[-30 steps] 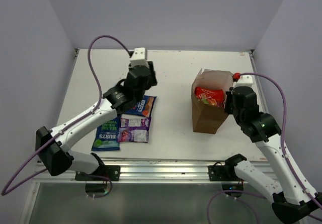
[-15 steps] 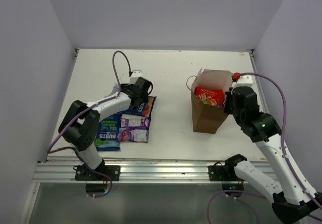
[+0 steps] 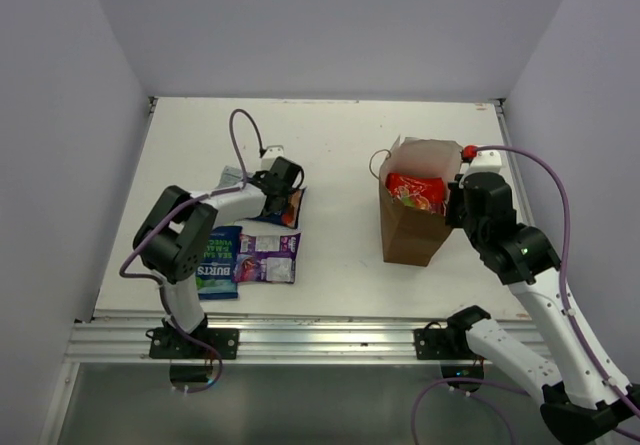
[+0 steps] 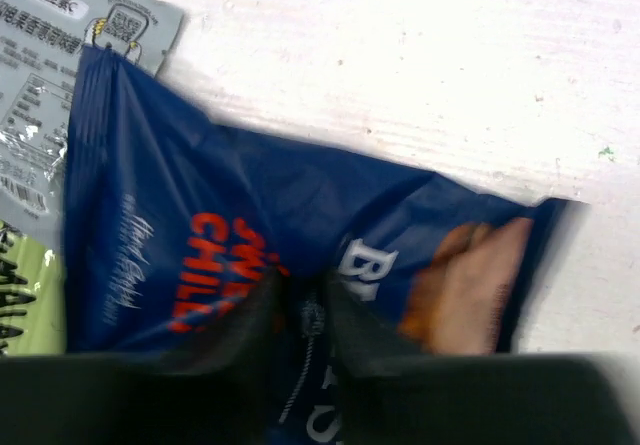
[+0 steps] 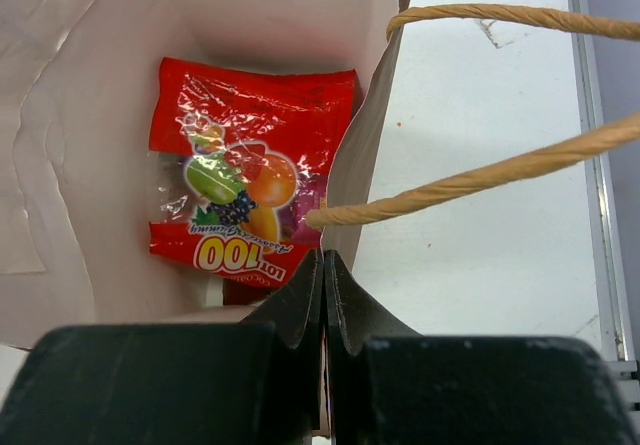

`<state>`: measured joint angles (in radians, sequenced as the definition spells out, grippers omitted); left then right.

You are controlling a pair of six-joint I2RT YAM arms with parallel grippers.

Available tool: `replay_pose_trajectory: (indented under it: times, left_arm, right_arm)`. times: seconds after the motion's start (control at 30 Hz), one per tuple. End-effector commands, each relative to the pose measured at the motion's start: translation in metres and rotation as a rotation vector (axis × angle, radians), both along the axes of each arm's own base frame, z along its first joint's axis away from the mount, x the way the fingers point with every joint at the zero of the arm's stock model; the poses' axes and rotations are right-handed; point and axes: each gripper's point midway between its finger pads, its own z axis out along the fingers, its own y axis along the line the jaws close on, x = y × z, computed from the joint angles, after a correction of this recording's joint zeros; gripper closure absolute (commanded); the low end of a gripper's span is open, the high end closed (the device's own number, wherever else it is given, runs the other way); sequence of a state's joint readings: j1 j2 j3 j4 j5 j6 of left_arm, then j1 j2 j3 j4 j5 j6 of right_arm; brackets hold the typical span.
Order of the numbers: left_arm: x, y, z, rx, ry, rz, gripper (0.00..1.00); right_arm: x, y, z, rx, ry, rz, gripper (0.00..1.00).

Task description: Place the snacks into the paper bag

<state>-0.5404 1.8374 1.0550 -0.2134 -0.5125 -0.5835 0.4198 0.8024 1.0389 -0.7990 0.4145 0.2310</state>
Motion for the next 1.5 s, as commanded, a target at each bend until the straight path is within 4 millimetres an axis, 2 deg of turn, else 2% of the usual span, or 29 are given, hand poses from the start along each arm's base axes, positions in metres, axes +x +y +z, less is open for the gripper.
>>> replay_pose_trajectory:
  times: [0.0,0.03,0.07,0.23,0.33,0.37,0.43,0.47,0.53,0.57,0.6,0.63,0.67,0.73,0.77,0.8,0.83,0.87,0.93,0.97,1.03,1.07,1.1,1.13,1.2,1.23,1.3,1.33,1.47]
  left_arm:
    - [-0.017,0.011,-0.032,0.029,0.100,-0.003,0.89]
    - [-0.018,0.011,-0.031,0.029,0.097,-0.005,0.97]
    - [-0.017,0.012,-0.027,0.031,0.087,-0.001,1.00]
    - [-0.012,0.008,-0.007,0.015,0.051,-0.015,1.00]
    - [-0.002,-0.004,0.032,-0.060,-0.030,-0.039,1.00]
    - [0.005,-0.016,0.065,-0.126,-0.095,-0.068,1.00]
    - [0.014,-0.030,0.107,-0.199,-0.174,-0.116,1.00]
    - [0.021,-0.046,0.152,-0.276,-0.256,-0.169,1.00]
    - [0.024,-0.063,0.201,-0.336,-0.343,-0.245,1.00]
    - [0.022,-0.082,0.247,-0.409,-0.423,-0.324,1.00]
    - [0.020,-0.091,0.270,-0.432,-0.464,-0.376,1.00]
    - [0.016,-0.104,0.295,-0.475,-0.513,-0.434,1.00]
    - [0.002,-0.128,0.332,-0.553,-0.559,-0.553,1.00]
    - [-0.014,-0.152,0.369,-0.637,-0.607,-0.680,1.00]
    - [-0.032,-0.173,0.392,-0.698,-0.621,-0.789,1.00]
    - [-0.042,-0.183,0.403,-0.731,-0.630,-0.833,1.00]
    - [-0.056,-0.202,0.410,-0.767,-0.624,-0.893,1.00]
    - [-0.072,-0.213,0.421,-0.819,-0.621,-0.958,1.00]
    - [-0.090,-0.230,0.434,-0.892,-0.646,-1.038,1.00]
    - [-0.107,-0.244,0.430,-0.933,-0.620,-1.111,1.00]
    - [-0.119,-0.258,0.435,-1.015,-0.618,-1.179,1.00]
    - [-0.128,-0.270,0.424,-1.050,-0.564,-1.252,1.00]
    - [-0.135,-0.276,0.434,-1.114,-0.573,-1.294,1.00]
    - [-0.135,-0.286,0.425,-1.145,-0.537,-1.324,1.00]
    - [-0.147,-0.297,0.433,-1.205,-0.502,-1.398,1.00]
    - [-0.149,-0.311,0.423,-1.218,-0.464,-1.420,1.00]
    - [-0.157,-0.319,0.428,-1.246,-0.443,-1.468,1.00]
    - [-0.157,-0.326,0.417,-1.256,-0.410,-1.471,1.00]
    - [-0.148,-0.334,0.382,-1.264,-0.330,-1.404,1.00]
  right_arm:
    - [0.002,0.008,0.008,0.026,-0.034,0.045,1.00]
    - [0.002,0.008,0.008,0.023,-0.033,0.044,1.00]
    - [0.002,0.009,0.007,0.023,-0.031,0.046,1.00]
    - [0.003,0.009,0.006,0.024,-0.026,0.046,1.00]
    - [0.003,0.009,0.006,0.022,-0.027,0.043,1.00]
    - [0.003,0.008,0.006,0.019,-0.028,0.042,1.00]
    - [0.003,0.008,0.006,0.021,-0.028,0.041,1.00]
    - [0.003,0.008,0.007,0.021,-0.029,0.041,1.00]
    - [0.003,0.008,0.006,0.019,-0.026,0.043,1.00]
    - [0.003,0.008,0.006,0.019,-0.026,0.043,1.00]
    - [0.003,0.008,0.006,0.019,-0.026,0.043,1.00]
    - [0.003,0.008,0.006,0.021,-0.028,0.041,1.00]
    - [0.003,0.008,0.006,0.021,-0.026,0.042,1.00]
    - [0.003,0.009,0.006,0.019,-0.026,0.044,1.00]
    - [0.003,0.008,0.005,0.020,-0.023,0.042,1.00]
    - [0.003,0.008,0.006,0.019,-0.023,0.041,1.00]
    - [0.003,0.008,0.006,0.017,-0.024,0.040,1.00]
    - [0.003,0.008,0.006,0.018,-0.023,0.042,1.00]
    - [0.003,0.008,0.006,0.019,-0.023,0.041,1.00]
    - [0.003,0.008,0.006,0.019,-0.023,0.041,1.00]
    - [0.003,0.008,0.005,0.019,-0.022,0.042,1.00]
    - [0.004,0.009,0.005,0.018,-0.022,0.043,1.00]
    - [0.003,0.009,0.005,0.018,-0.020,0.042,1.00]
    - [0.003,0.009,0.005,0.018,-0.020,0.042,1.00]
    - [0.003,0.008,0.005,0.020,-0.022,0.040,1.00]
    - [0.003,0.008,0.005,0.017,-0.021,0.040,1.00]
    - [0.001,0.006,0.006,0.017,-0.026,0.037,1.00]
    - [0.001,0.006,0.007,0.016,-0.030,0.033,1.00]
    - [0.000,0.005,0.008,0.016,-0.033,0.030,1.00]
